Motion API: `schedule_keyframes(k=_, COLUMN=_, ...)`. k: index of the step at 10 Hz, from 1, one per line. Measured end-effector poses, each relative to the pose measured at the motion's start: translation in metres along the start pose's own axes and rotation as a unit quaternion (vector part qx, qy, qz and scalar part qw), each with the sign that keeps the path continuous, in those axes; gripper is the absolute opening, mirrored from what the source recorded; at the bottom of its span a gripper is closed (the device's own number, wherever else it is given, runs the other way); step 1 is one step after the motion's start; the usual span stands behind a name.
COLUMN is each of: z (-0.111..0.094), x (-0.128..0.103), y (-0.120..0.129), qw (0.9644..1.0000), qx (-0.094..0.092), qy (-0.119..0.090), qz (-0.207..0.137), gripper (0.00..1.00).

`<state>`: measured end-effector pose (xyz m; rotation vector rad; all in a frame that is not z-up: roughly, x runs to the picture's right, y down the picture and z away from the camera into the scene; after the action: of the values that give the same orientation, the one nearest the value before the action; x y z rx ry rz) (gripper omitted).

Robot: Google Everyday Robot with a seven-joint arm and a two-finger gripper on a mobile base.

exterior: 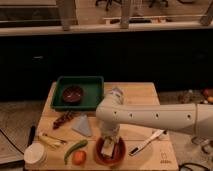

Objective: Wipe red bowl with eraser

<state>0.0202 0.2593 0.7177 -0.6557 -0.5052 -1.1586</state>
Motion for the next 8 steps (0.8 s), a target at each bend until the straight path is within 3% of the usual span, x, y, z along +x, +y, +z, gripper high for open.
schedule_keyframes(k=5, z=-0.003, x=-0.01, y=0.033, qw=0.9988, qx=-0.005, qy=0.005, qz=0.049, gripper=0.0)
schedule_keyframes(k=8, z=-0.006, x=0.012, y=0.047, qw=0.9972, qx=-0.015, qy=0.015, qz=0.071, gripper=0.0)
